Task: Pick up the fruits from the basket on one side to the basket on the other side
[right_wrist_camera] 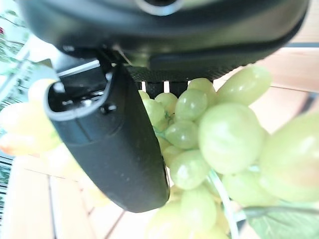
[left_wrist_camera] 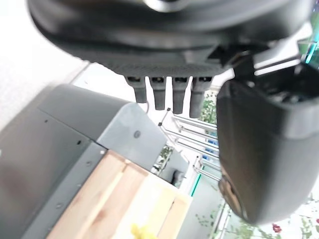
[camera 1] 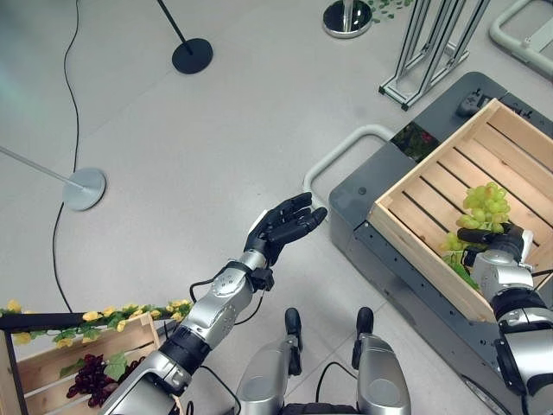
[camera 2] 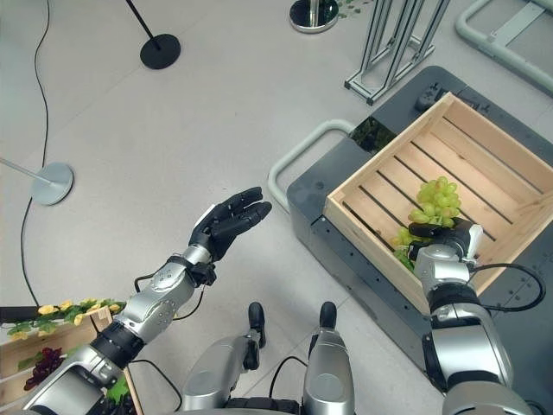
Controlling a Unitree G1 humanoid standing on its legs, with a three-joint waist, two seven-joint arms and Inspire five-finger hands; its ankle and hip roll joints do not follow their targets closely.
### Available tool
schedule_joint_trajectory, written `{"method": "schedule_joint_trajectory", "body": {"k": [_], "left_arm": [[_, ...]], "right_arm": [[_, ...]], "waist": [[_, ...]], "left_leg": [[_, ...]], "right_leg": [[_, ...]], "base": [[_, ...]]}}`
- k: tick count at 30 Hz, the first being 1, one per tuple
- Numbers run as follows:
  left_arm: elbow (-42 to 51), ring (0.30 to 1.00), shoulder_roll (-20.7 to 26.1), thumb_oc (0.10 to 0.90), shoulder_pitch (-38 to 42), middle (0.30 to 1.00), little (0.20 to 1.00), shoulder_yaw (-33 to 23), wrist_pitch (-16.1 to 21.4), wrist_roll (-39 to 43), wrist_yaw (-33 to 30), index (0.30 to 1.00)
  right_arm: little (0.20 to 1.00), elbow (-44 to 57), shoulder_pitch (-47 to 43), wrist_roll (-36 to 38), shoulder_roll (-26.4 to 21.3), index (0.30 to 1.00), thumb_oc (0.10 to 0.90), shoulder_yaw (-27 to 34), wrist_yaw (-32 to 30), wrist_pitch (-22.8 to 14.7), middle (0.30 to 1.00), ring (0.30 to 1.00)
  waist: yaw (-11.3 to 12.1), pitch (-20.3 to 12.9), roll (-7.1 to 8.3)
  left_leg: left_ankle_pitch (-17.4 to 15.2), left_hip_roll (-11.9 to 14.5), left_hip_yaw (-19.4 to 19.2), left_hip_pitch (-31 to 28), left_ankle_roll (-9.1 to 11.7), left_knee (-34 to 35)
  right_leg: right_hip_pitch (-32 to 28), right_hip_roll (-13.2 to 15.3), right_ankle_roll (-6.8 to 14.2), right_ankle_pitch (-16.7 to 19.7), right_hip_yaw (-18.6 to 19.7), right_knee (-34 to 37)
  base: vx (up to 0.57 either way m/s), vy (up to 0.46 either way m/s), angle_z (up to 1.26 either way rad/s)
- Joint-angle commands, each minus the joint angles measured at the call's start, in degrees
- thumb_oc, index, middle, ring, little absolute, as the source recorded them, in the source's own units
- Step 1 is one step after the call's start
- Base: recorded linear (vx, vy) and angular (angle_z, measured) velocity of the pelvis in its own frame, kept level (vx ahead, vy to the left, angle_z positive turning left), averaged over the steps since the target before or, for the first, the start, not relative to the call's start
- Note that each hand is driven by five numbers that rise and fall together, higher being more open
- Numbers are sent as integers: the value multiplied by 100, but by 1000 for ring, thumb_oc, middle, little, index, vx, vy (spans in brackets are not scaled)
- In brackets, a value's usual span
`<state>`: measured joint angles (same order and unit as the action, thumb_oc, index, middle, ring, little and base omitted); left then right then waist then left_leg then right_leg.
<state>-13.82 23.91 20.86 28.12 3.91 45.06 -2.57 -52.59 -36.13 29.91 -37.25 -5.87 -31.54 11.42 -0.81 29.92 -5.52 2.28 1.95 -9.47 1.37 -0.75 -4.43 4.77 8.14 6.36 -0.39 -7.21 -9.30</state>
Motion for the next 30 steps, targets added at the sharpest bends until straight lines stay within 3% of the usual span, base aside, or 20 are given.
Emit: {"method": "schedule_joint_trajectory", "body": {"k": [1, 8, 17, 22, 24, 28, 30], "left_arm": [[563, 900, -42, 800, -153, 900, 900, -222, 270, 241, 347, 900], [734, 900, -202, 800, -439, 900, 900, -238, -171, 1282, 1055, 900], [1111, 900, -469, 800, -245, 900, 900, -317, -580, 2019, 2035, 900], [1144, 900, -656, 800, 116, 900, 900, -413, -765, 2495, 2263, 900], [1149, 900, -667, 800, 142, 900, 900, -435, -744, 2454, 2221, 900], [1150, 900, -730, 800, 150, 900, 900, -556, -872, 2587, 2289, 900], [1026, 900, -760, 800, 177, 900, 900, -582, -1003, 2826, 2440, 900]], "right_arm": [[300, 641, -33, -54, -59, 300, 400, 46, -698, -1042, 300, 300], [300, 1748, 441, -603, 376, 300, 400, 11, -977, -1407, 300, 300], [300, 2652, 503, -1681, 681, 300, 400, -360, -590, -1660, 300, 300], [300, 2801, 122, -2851, 603, 300, 400, -805, -566, -1773, 300, 300], [300, 2837, 64, -3000, 580, 300, 400, -873, -590, -1791, 300, 300], [300, 2984, -206, -3820, 402, 300, 400, -1146, -664, -1822, 300, 300], [300, 3094, -428, -4765, 209, 300, 400, -1478, -589, -1779, 300, 300]], "waist": [[64, -1058, 347], [43, -1654, 423], [106, -2087, 474], [193, -2300, 546], [215, -2321, 564], [408, -2413, 627], [524, -2474, 622]], "left_leg": [[-593, -134, 161, -68, 96, -498], [-412, -96, 222, -507, 113, 70], [-199, -21, 307, -814, 153, 641], [-210, -69, 350, -886, 174, 735], [-235, -81, 357, -882, 172, 705], [-316, -171, 524, -873, 117, 676], [-270, -245, 758, -847, 6, 767]], "right_leg": [[-355, -60, -361, 85, -51, 85], [-718, -109, -290, 213, -20, 491], [-1022, -99, -216, 386, -135, 961], [-1153, -60, -167, 447, -241, 1181], [-1168, -40, -156, 449, -263, 1194], [-1248, 67, -82, 425, -372, 1210], [-1189, 127, -40, 155, -460, 741]], "base": [[121, 17, 0], [88, 8, 7], [14, 4, 1], [8, 35, 8], [8, 36, 10], [7, 39, 9], [2, 53, 16]]}}
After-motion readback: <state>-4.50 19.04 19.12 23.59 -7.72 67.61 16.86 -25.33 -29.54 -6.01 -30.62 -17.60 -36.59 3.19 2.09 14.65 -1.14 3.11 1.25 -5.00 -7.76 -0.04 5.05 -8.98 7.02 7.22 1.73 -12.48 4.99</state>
